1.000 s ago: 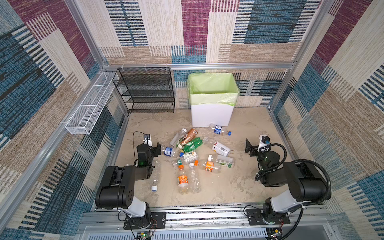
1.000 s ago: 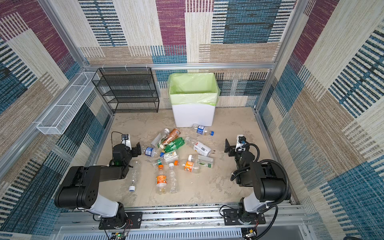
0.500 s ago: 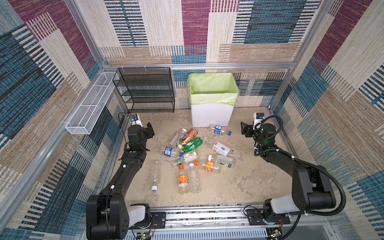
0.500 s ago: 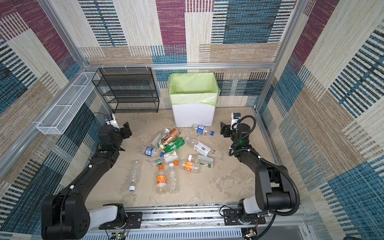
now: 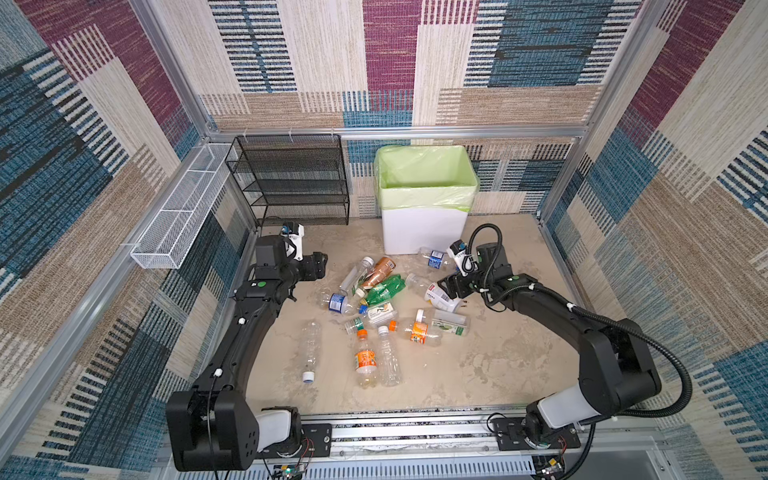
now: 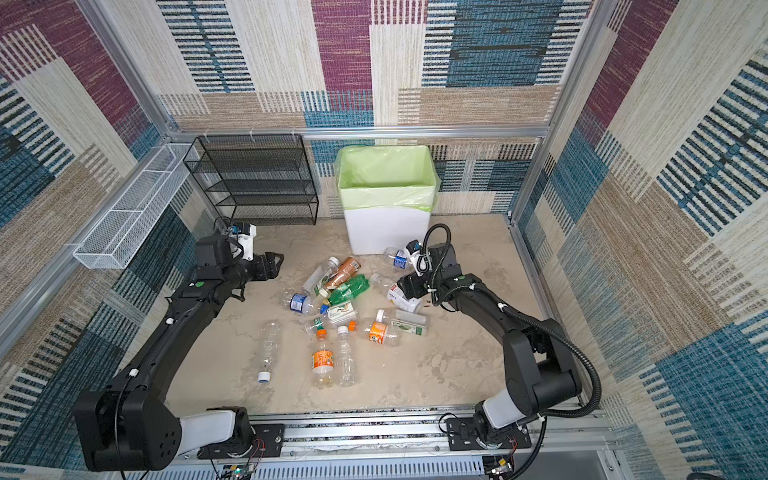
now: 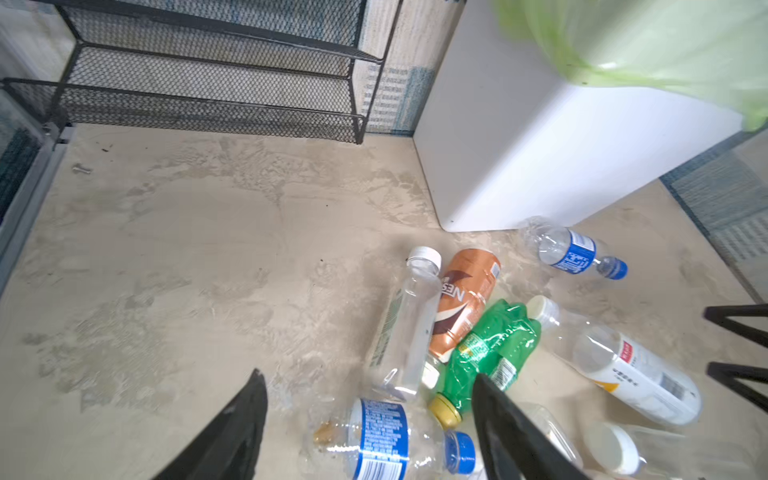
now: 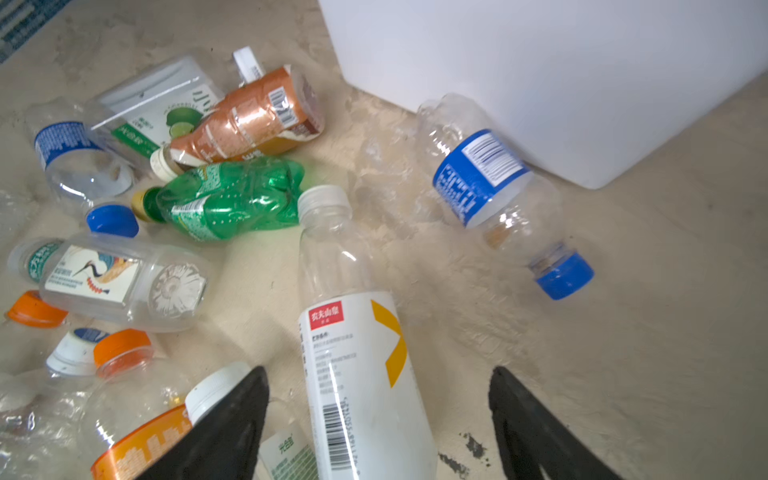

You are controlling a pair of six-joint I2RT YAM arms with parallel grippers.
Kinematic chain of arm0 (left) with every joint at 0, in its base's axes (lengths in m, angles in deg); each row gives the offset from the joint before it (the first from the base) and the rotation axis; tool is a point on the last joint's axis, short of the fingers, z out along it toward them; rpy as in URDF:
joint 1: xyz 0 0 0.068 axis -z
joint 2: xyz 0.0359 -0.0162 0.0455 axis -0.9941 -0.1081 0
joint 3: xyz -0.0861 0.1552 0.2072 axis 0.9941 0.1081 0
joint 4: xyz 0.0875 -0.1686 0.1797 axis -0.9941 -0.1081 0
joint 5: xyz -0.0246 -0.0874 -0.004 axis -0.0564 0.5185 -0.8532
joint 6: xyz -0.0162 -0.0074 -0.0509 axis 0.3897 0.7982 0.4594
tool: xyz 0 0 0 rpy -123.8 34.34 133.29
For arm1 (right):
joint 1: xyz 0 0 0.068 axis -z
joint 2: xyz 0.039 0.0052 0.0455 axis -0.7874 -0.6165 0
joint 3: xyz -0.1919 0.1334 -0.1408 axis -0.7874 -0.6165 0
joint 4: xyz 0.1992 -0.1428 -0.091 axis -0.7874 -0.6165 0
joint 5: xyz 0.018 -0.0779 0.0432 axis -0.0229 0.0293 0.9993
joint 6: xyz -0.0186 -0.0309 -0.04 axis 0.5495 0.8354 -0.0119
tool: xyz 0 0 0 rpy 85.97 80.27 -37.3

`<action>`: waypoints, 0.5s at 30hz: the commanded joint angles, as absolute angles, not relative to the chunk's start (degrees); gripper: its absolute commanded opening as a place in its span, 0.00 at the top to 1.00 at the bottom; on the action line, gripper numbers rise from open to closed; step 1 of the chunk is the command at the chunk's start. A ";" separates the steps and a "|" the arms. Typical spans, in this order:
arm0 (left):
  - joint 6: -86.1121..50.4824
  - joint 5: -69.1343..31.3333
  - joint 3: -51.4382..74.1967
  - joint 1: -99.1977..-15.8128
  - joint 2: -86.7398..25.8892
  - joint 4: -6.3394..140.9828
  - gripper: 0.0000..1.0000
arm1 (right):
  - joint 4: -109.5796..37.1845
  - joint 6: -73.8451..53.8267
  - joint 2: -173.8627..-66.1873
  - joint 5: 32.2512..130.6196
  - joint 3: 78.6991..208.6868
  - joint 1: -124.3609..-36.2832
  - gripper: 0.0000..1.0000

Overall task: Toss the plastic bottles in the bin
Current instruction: 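Reach the right gripper toward the clear bottle with red label near the bin, then grasp the red-label clear bottle with the right gripper and lift it high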

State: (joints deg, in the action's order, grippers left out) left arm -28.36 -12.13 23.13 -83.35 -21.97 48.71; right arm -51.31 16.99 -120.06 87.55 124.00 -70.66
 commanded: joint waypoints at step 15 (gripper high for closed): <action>-27.52 -7.18 22.74 -83.44 -21.36 49.08 0.22 | -51.87 21.05 -135.58 82.72 131.23 -75.83 0.23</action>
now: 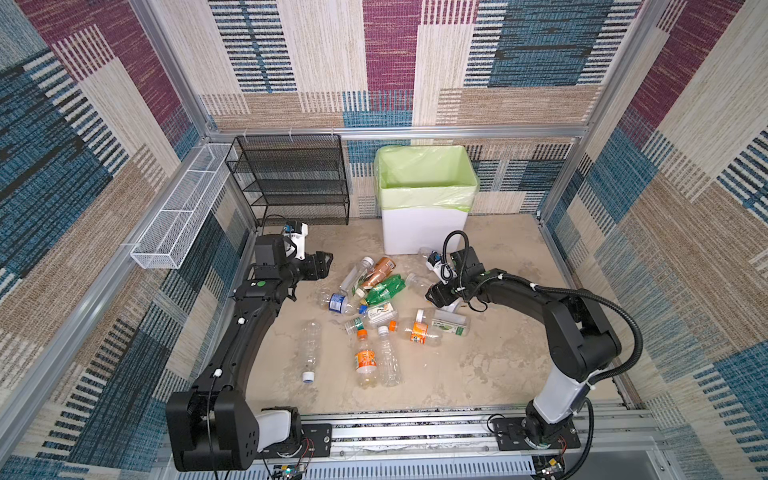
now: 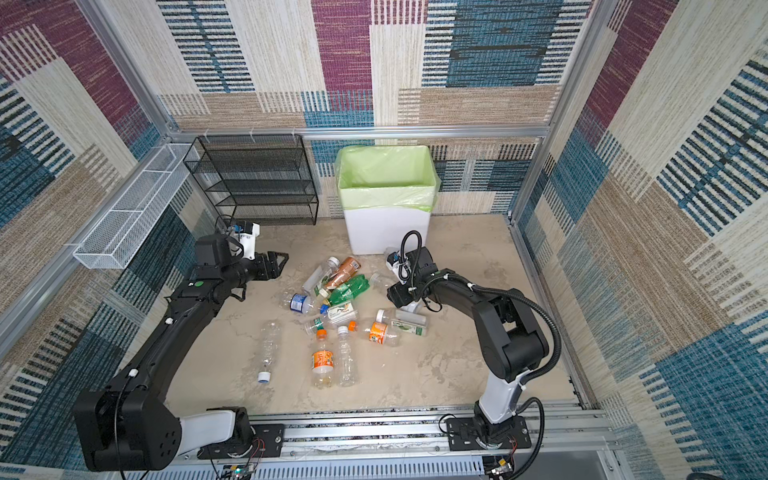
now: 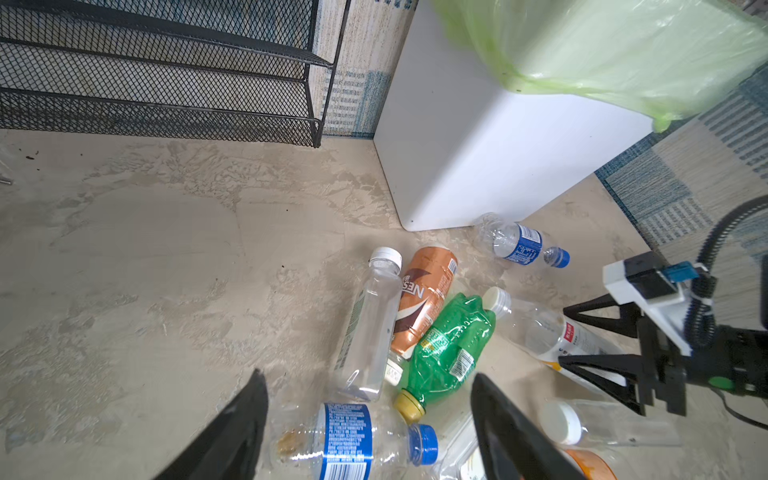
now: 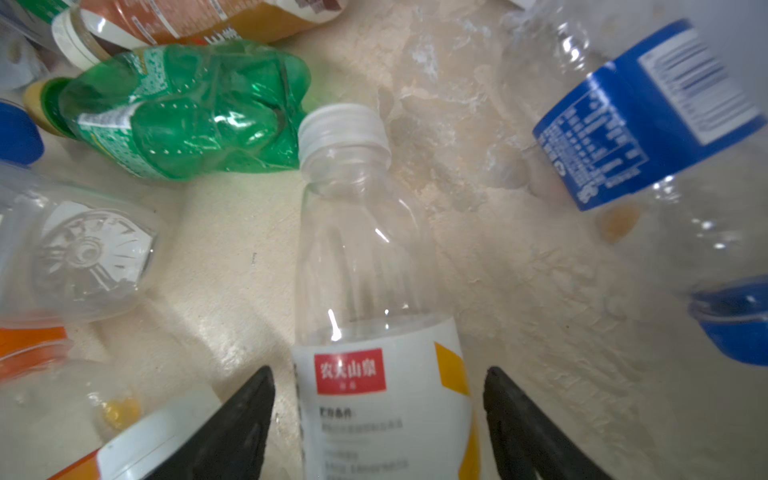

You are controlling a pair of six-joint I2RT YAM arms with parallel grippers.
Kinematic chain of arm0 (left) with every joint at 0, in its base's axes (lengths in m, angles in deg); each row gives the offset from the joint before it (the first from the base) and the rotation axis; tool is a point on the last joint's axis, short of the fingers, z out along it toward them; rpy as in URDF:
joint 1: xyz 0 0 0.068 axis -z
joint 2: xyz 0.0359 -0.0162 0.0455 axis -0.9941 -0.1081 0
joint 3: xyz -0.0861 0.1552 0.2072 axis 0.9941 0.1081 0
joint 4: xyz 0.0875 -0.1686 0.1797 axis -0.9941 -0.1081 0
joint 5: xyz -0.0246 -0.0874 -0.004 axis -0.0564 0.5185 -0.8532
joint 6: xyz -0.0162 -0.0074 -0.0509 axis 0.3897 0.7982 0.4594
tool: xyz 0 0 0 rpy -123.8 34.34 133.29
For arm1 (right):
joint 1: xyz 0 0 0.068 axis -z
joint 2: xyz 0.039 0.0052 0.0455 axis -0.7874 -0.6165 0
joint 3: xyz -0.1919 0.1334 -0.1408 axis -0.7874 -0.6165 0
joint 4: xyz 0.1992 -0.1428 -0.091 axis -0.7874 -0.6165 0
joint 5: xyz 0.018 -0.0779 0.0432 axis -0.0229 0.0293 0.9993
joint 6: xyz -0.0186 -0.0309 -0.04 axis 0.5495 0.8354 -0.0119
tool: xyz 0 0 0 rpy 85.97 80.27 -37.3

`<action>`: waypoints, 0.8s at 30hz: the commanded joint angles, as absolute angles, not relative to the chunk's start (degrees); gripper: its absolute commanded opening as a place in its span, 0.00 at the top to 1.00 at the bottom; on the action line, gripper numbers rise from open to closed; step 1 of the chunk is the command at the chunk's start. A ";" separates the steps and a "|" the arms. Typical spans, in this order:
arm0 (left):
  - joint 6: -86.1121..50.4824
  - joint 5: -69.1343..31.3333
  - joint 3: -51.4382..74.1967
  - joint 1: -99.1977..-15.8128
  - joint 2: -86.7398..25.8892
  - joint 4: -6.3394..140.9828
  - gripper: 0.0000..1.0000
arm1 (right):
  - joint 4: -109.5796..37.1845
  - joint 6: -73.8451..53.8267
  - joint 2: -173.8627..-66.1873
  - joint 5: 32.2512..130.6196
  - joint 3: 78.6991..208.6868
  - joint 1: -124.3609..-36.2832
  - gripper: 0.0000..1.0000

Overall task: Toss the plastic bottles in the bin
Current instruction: 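Grasp the red-label clear bottle with the right gripper and lift it high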

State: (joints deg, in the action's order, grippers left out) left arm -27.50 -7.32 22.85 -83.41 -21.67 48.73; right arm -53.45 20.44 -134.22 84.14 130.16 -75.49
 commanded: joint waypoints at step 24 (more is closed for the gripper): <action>-27.02 -6.21 22.91 -83.45 -21.28 49.82 0.23 | -49.53 16.25 -120.14 70.17 130.61 -76.20 0.48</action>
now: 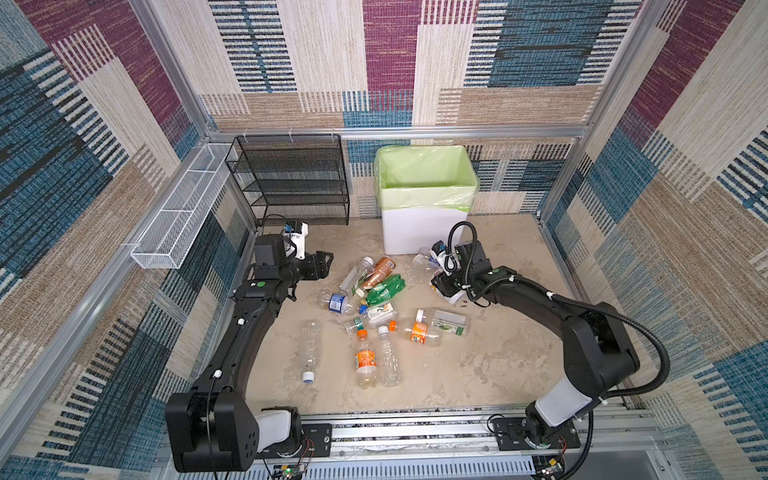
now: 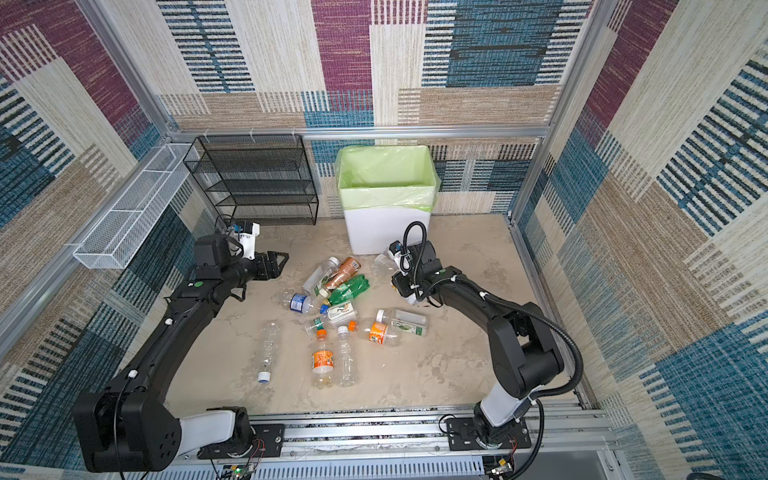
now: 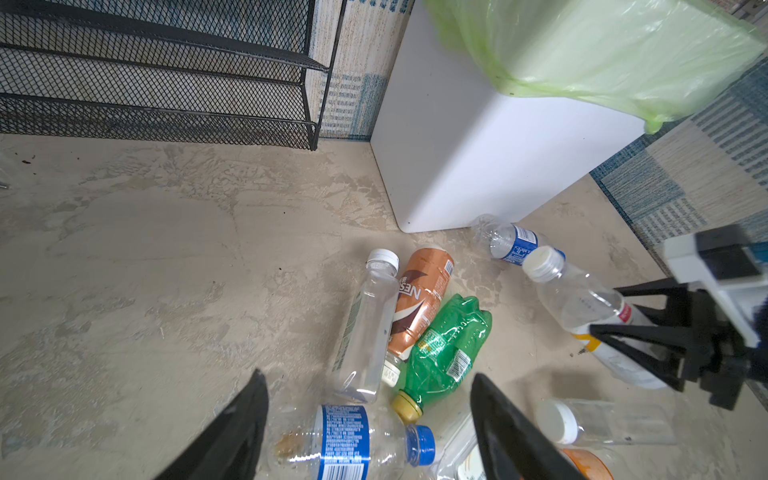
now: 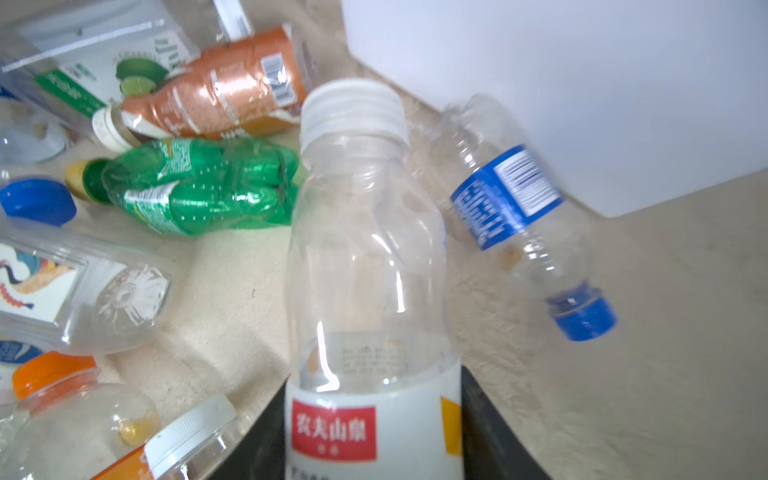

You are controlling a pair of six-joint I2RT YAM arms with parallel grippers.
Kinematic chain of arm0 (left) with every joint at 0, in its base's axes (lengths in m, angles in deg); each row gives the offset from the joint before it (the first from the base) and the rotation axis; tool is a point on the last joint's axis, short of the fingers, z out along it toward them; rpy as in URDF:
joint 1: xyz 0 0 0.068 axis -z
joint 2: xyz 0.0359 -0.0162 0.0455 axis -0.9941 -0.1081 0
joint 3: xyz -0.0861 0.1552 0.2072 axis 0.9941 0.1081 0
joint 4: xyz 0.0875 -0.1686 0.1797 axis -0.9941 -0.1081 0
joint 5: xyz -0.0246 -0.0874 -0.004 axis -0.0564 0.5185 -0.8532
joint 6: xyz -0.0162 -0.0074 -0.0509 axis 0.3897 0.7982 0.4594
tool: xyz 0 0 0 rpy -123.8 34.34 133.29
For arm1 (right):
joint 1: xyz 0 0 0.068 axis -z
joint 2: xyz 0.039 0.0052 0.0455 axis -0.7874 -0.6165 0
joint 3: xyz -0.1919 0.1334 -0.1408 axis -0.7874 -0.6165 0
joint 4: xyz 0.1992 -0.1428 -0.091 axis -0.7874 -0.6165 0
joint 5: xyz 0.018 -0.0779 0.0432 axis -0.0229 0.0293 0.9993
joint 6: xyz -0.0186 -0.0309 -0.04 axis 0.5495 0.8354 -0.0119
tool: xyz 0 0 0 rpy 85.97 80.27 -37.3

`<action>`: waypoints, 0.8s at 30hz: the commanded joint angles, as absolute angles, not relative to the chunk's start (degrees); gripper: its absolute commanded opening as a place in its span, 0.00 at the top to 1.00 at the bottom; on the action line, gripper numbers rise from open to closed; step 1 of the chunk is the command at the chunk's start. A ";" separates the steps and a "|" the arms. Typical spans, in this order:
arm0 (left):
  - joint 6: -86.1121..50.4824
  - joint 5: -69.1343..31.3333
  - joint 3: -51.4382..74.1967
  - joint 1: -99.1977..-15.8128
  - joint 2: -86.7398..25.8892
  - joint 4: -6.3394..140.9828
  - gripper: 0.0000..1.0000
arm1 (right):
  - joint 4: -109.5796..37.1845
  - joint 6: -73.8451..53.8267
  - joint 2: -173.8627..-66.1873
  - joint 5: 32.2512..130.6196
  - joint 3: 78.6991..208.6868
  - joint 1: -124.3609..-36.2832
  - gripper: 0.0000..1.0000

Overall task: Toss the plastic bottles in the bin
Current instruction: 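Grasp the red-label clear bottle with the right gripper and lift it high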

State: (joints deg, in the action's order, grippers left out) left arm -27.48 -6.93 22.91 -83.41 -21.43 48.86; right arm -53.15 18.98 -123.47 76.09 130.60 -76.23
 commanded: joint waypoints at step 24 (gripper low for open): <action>-26.77 -5.88 26.60 -83.44 -16.95 54.72 0.23 | 31.54 15.62 -88.49 67.30 107.32 -76.20 0.45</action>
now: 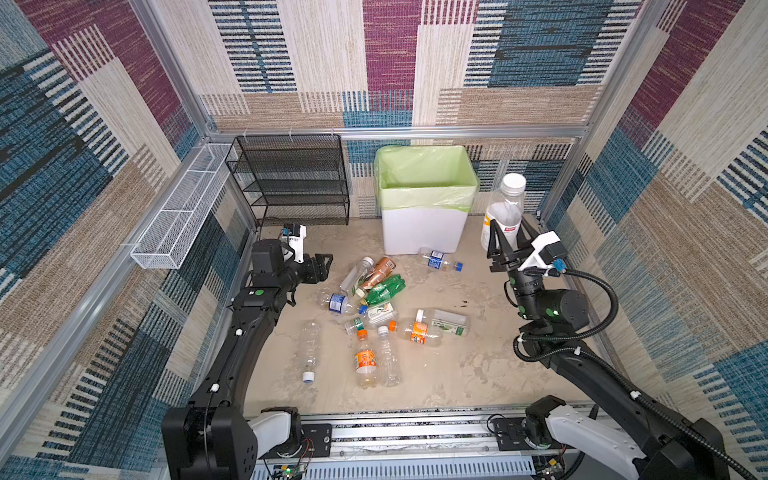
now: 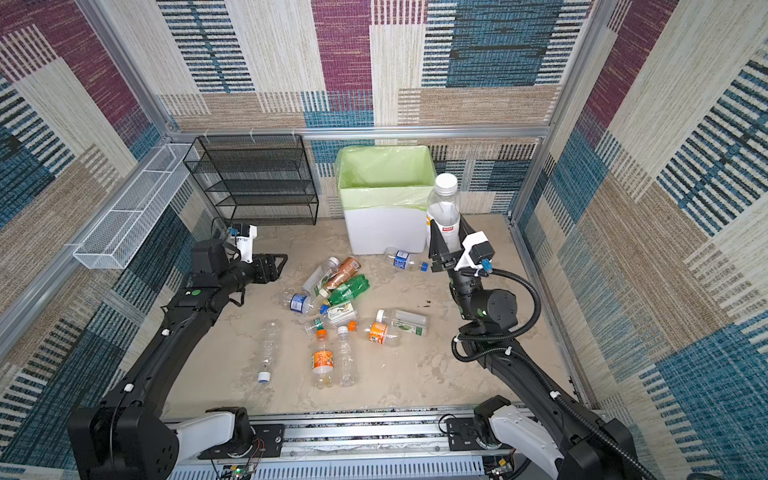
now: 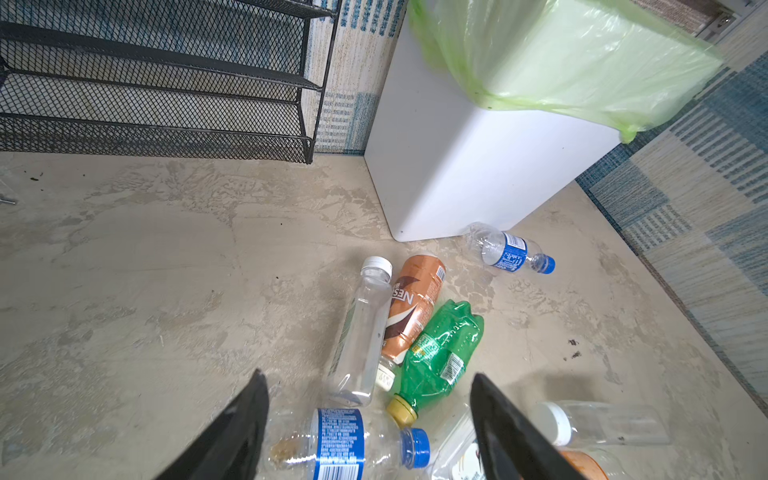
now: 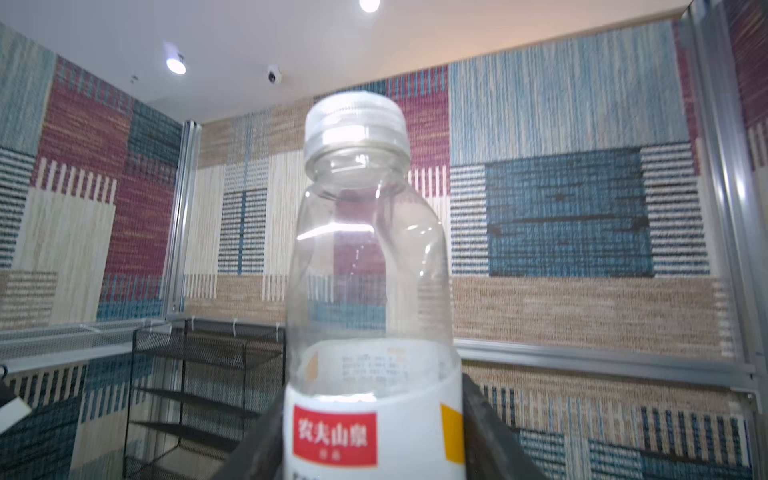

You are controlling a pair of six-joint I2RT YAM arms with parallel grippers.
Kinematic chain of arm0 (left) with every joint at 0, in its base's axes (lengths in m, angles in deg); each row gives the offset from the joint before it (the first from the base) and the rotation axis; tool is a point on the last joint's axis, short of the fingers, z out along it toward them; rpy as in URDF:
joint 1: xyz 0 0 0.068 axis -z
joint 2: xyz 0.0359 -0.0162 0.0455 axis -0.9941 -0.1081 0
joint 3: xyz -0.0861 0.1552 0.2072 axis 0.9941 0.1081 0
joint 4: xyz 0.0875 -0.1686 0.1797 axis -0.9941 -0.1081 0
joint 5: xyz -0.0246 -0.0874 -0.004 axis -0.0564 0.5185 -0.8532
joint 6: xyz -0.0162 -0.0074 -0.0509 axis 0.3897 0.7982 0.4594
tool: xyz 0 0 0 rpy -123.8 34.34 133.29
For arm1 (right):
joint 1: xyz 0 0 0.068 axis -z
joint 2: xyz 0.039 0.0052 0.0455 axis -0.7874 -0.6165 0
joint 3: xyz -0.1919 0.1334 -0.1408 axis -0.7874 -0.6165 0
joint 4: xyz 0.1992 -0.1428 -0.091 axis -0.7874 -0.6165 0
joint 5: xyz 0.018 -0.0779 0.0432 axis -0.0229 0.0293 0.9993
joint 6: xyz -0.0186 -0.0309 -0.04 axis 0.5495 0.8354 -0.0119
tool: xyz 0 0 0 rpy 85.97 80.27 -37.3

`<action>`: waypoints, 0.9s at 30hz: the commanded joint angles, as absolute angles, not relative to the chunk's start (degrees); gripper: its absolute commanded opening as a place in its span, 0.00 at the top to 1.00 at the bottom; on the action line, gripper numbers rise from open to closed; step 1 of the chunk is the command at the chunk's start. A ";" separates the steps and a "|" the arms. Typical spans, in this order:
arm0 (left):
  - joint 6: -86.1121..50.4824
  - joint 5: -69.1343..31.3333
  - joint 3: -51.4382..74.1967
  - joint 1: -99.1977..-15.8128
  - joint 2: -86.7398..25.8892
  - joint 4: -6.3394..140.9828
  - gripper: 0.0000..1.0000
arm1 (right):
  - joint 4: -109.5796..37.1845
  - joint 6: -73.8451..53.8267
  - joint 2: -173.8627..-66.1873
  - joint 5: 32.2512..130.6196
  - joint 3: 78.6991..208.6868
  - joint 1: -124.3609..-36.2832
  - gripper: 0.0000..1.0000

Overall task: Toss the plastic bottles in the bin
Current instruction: 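Grasp the red-label clear bottle with the right gripper and lift it high, then release the bottle over the bin while the left gripper reaches toward a ribbed bottle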

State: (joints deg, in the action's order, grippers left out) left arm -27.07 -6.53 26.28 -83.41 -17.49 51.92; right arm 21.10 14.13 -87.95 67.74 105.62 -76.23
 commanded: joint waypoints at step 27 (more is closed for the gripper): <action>-0.91 -27.03 45.28 -82.92 4.41 29.63 0.08 | -26.32 7.47 -127.68 66.34 167.99 -71.28 0.01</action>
